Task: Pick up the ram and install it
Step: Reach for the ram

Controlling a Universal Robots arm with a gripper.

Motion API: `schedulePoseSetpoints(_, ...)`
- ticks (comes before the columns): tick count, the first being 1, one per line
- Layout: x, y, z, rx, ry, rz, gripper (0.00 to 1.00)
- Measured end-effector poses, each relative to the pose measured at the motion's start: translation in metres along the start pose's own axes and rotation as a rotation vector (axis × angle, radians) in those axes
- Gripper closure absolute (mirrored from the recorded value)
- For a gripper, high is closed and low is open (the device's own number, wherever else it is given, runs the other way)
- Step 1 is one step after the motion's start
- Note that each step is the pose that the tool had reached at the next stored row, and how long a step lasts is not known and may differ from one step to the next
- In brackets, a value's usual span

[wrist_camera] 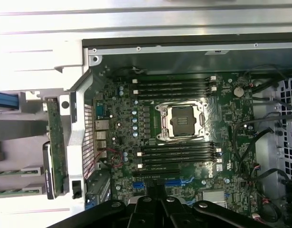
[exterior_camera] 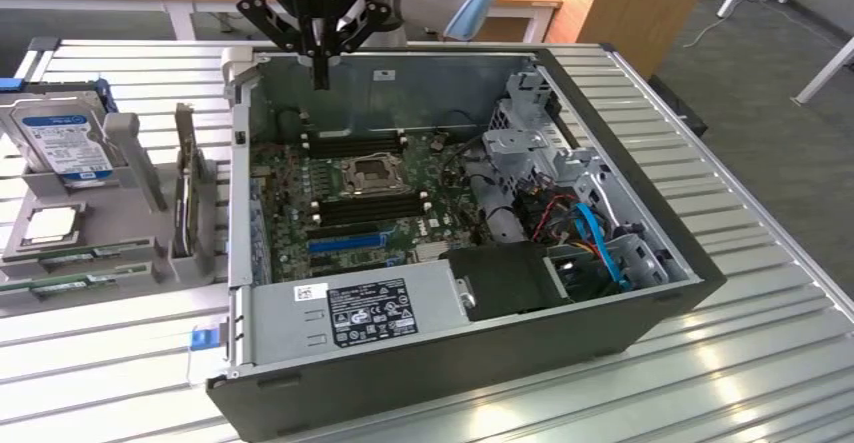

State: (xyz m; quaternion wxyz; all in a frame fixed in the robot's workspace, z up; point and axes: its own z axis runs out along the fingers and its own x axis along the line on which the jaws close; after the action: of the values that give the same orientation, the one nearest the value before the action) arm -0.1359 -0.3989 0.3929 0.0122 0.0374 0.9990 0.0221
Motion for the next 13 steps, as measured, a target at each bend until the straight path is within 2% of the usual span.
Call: schedulePoseSetpoints(13,0.0093,-0.0006,0.0,0.0,0.0007,0.0,0.9)
